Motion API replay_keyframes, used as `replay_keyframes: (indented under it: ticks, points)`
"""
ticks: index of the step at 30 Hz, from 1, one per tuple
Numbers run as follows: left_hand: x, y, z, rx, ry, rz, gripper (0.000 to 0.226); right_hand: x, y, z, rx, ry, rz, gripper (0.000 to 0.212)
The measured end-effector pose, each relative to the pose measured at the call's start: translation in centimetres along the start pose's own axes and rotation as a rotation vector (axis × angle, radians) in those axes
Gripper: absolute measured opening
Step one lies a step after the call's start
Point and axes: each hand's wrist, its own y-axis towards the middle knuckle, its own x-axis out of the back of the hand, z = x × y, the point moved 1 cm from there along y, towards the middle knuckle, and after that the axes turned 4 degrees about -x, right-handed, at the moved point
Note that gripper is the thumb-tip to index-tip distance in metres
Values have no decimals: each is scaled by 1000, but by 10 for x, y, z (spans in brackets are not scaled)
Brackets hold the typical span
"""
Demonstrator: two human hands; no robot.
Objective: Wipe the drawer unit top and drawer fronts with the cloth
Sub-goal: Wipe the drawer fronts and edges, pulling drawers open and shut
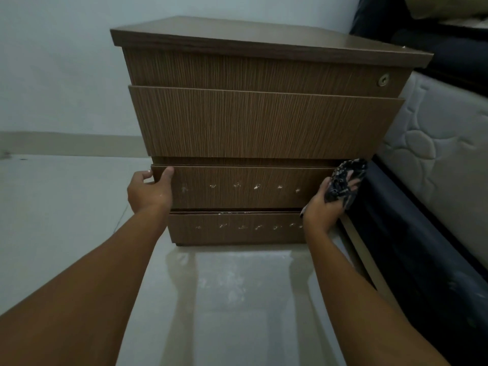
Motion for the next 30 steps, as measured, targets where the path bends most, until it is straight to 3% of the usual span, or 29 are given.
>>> replay_keyframes:
  ticks: [3,9,17,30]
  points:
    - [4,5,1,-3,-16,25,40,-7,-10,-1,133,-103,49,63]
    - [12,16,5,23,-43,103,22,-36,-45,0,232,-93,123,64]
    - [23,30,5,41,-35,176,21,-87,-101,5,212,-1,147,70]
    - [33,50,-3,135,-15,319,19,-150,-202,-1,297,-95,425,84]
